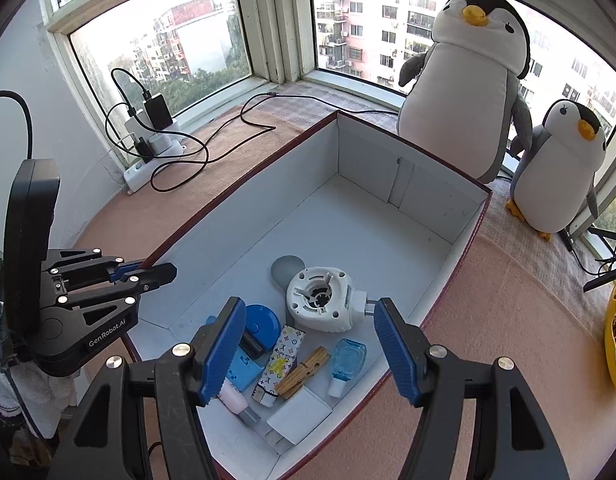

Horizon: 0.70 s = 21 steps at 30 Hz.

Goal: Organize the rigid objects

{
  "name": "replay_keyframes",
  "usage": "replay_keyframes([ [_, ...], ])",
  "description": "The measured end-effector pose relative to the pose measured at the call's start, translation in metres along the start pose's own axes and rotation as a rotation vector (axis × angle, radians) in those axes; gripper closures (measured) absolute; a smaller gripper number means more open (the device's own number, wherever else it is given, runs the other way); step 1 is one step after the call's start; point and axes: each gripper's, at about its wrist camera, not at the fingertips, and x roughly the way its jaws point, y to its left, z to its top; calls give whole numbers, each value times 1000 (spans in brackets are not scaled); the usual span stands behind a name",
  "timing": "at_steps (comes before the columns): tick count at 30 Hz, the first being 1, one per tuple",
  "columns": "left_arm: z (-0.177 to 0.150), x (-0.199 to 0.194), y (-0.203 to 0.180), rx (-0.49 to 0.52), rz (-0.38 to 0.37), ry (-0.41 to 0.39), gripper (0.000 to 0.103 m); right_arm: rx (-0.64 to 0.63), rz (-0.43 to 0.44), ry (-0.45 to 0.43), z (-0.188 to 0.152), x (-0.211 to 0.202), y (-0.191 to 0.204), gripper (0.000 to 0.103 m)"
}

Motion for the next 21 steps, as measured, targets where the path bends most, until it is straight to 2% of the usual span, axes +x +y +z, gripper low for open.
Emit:
replay_keyframes([
  [4,1,-1,0,0,-8,2,95,34,-10,-23,-6,-13,-12,40],
  [6,1,-3,-1,5,-17,1,92,54,-12,-31,-10,-18,-17,40],
  [8,1,-5,-2,10,-15,-10,82,69,-18,-37,-15,-23,-23,40],
  [9,1,-7,-3,10,-10,-17,81,77,-21,-41,-17,-27,-26,40],
  [15,3,-16,-5,17,-3,-44,80,117,-51,-84,-33,-51,-40,39],
  [21,2,-30,-5,11,-1,-75,80,132,-117,-125,-42,-75,-44,35],
])
